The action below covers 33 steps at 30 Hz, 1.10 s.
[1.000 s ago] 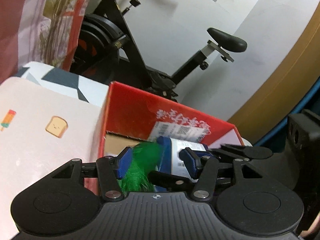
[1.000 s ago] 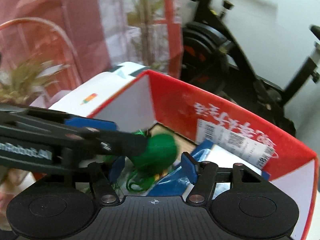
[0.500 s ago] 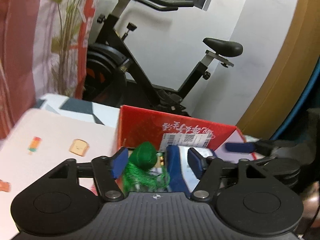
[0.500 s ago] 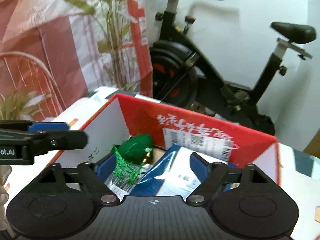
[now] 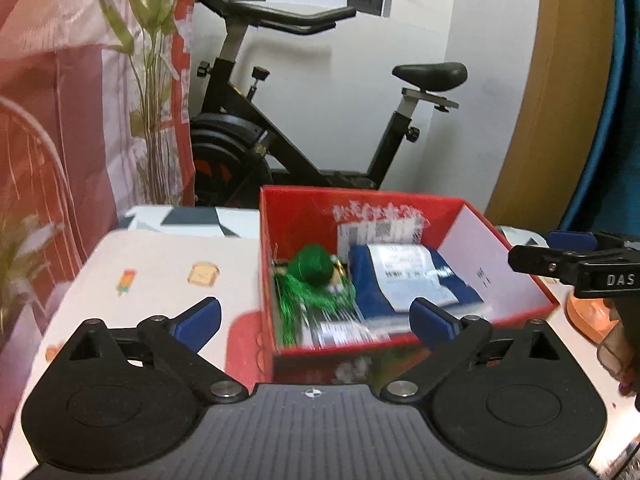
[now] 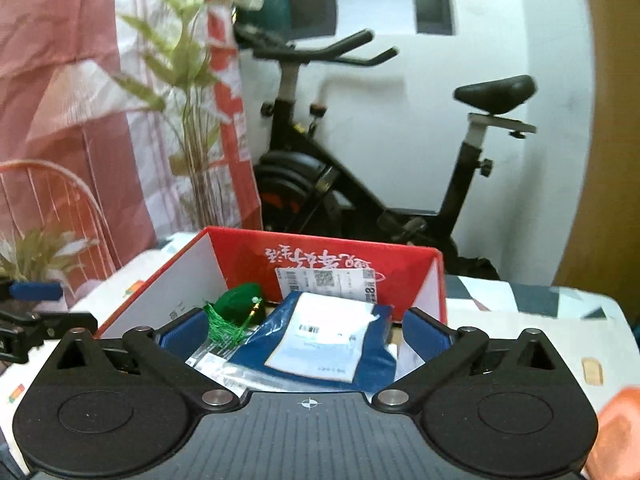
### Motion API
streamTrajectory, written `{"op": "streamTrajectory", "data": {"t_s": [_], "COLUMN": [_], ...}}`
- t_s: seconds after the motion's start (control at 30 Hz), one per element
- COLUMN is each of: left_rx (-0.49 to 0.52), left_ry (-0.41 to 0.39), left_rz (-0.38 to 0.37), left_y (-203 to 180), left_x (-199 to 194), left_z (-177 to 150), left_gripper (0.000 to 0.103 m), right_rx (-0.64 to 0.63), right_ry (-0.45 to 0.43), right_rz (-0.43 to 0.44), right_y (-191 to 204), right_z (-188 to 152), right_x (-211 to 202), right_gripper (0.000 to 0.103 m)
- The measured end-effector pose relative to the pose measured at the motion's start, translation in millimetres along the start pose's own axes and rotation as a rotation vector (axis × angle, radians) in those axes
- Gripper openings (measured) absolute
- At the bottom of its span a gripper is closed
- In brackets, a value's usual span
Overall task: Organize soft objects
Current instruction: 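Withdraw the right tool and move it to the black eye mask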
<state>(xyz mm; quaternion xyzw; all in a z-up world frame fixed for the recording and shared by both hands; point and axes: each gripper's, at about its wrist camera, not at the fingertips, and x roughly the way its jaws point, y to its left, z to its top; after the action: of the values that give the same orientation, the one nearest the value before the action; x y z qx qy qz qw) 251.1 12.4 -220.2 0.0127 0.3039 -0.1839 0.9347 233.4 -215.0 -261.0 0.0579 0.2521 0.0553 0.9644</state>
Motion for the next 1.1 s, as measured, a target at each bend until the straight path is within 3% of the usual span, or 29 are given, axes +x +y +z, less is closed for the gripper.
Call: {"op": "streamTrajectory", "data": {"t_s": [0.23,0.53,0.7,1.1], "left_rx": [-0.074,-0.167,-0.206,-0.238], "left_ry": [0.039,0.104,0.144,0.209], "left_rz": [-0.063,-0.040,-0.030,-0.088], "left_y": [-8,-7,-1,-8], "left_x": [-8,-6,-3,-9], "left_z": [-36,-75,-86,-101], "left_gripper": [0.102,0.092,0.084,0.083], "right_rx": [0.088,0.124,0.101,0.131], "right_ry": [0.004,0.117,0.153,0.198], "right_rz": [0.033,0.071,0.024,0.015], "right_y": [1,19,29,6], "right_z": [-50,-107,-122,-149], "right_x": [-27,-20,-18,-25], "right_gripper": [0.103,0.103,0.103,0.103]}}
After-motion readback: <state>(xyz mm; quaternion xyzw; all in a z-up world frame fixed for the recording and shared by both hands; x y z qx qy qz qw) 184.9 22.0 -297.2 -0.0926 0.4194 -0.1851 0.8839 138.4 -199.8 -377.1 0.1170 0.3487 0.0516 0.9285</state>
